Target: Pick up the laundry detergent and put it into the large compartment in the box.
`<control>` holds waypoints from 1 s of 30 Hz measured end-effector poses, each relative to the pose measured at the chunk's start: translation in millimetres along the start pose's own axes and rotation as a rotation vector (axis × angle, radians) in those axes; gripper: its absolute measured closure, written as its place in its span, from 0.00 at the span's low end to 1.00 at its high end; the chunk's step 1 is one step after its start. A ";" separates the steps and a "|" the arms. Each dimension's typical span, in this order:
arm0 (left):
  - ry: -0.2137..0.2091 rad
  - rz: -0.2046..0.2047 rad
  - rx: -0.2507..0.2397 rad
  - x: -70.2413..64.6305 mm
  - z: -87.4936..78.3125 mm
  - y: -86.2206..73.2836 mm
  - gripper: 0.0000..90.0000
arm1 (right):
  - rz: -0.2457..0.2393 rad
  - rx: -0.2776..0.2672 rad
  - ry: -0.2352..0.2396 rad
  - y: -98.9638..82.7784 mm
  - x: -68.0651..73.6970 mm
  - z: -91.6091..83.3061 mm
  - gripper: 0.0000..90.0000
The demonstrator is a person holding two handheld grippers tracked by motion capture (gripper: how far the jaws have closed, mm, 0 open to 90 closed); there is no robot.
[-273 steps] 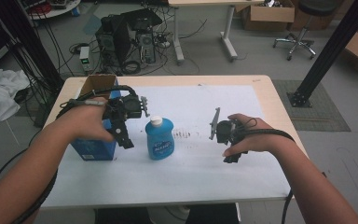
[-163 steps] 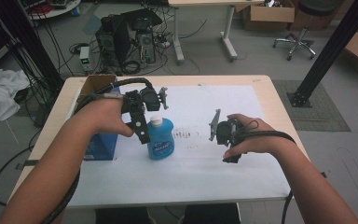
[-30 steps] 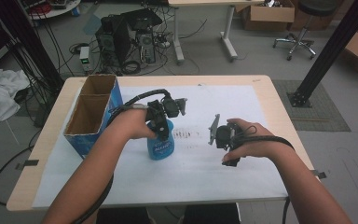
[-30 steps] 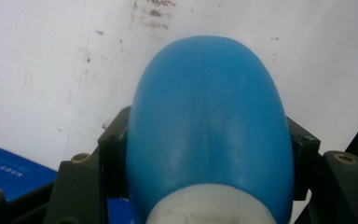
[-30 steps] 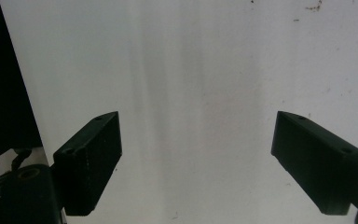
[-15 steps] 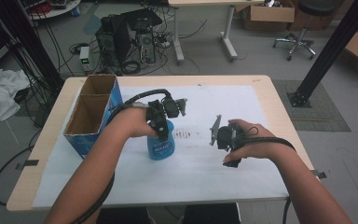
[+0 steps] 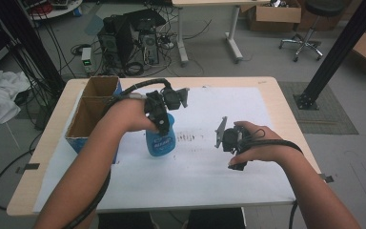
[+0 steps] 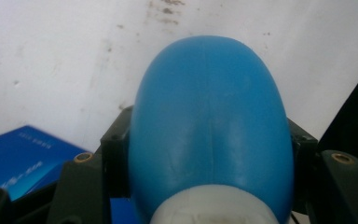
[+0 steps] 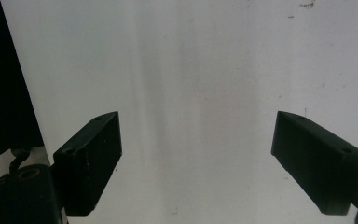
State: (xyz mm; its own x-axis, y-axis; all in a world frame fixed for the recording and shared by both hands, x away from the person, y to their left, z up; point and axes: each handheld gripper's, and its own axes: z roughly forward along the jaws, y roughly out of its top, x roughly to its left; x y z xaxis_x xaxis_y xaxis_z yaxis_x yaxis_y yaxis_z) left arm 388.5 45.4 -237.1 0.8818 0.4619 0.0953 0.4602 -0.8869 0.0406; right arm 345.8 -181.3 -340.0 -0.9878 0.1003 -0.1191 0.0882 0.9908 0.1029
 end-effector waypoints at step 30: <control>0.008 -0.500 -0.029 70.4 -115.1 -59.3 0.43 | -0.008 -0.010 -0.003 2.9 -3.1 -4.5 0.18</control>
State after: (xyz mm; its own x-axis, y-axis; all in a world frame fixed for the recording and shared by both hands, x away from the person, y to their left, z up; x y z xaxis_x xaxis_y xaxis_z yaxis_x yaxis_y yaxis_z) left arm 411.4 129.6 -118.3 0.5531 0.8306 0.0644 0.8232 -0.5568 0.1109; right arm 348.5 -179.1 -334.9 -0.9882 0.0921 -0.1225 0.0785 0.9907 0.1116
